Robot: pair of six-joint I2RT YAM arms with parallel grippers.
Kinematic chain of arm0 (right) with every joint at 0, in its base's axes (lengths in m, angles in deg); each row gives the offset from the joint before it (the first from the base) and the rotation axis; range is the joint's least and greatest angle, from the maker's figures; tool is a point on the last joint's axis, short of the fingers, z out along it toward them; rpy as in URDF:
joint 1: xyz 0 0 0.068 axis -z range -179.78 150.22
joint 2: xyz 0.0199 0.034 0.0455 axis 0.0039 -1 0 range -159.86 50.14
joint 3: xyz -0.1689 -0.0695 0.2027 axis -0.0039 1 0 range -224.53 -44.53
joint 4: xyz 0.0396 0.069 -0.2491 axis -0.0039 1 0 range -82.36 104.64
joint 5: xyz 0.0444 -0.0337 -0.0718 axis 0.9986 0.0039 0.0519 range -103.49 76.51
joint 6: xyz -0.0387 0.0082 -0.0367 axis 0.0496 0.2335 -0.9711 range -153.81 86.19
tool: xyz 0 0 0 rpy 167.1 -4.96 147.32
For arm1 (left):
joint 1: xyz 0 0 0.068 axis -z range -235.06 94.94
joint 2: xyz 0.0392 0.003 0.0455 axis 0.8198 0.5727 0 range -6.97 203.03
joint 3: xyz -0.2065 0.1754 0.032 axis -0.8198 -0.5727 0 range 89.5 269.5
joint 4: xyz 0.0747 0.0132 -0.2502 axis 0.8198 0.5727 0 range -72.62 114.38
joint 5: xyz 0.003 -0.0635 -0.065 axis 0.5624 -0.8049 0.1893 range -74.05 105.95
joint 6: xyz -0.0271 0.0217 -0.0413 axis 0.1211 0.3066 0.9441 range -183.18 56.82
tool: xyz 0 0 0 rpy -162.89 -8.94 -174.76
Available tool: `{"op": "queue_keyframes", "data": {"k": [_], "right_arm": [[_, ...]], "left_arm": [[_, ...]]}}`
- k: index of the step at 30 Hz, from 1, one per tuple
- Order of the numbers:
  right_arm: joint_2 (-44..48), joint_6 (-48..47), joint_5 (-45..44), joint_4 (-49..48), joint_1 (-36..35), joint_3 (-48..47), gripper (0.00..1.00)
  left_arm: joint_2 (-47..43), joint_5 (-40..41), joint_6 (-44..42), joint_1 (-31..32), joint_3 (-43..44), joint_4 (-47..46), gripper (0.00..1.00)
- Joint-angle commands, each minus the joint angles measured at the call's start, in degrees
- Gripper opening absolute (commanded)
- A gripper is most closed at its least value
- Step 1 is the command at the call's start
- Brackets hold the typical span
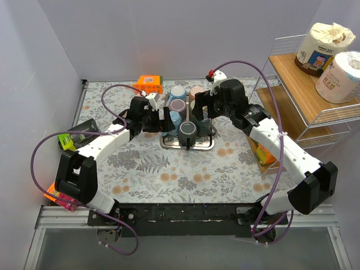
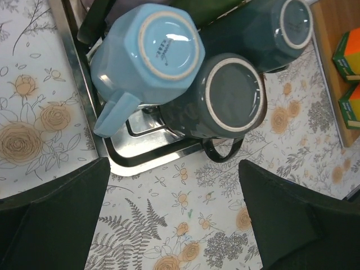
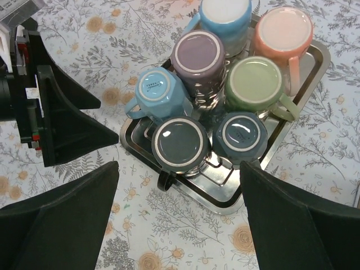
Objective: Turn the mug right side up
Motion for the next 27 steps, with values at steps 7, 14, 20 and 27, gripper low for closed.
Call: {"op": "queue_keyframes", "data": {"k": [7, 14, 20, 27], "right_arm": [[-1.5, 10.5, -8.1, -1.3, -4.7, 5.8, 0.88], [-10.8, 19.7, -25.8, -0.7, -15.1, 7.0, 0.83], [-16.7, 26.5, -27.3, 3.0, -15.4, 5.3, 0.74], [-22.7, 27.0, -28.5, 2.3, -15.4, 1.0, 0.56]], "left_arm": [[-3.5, 12.5, 5.2, 0.2, 1.9, 0.6, 0.98], [-8.2, 18.6, 9.1, 0.2, 5.3, 4.5, 0.98], [-13.0, 20.6, 10.5, 0.2, 6.6, 6.9, 0.98], [-18.7, 21.4, 10.1, 0.2, 6.1, 7.4, 0.98]]}}
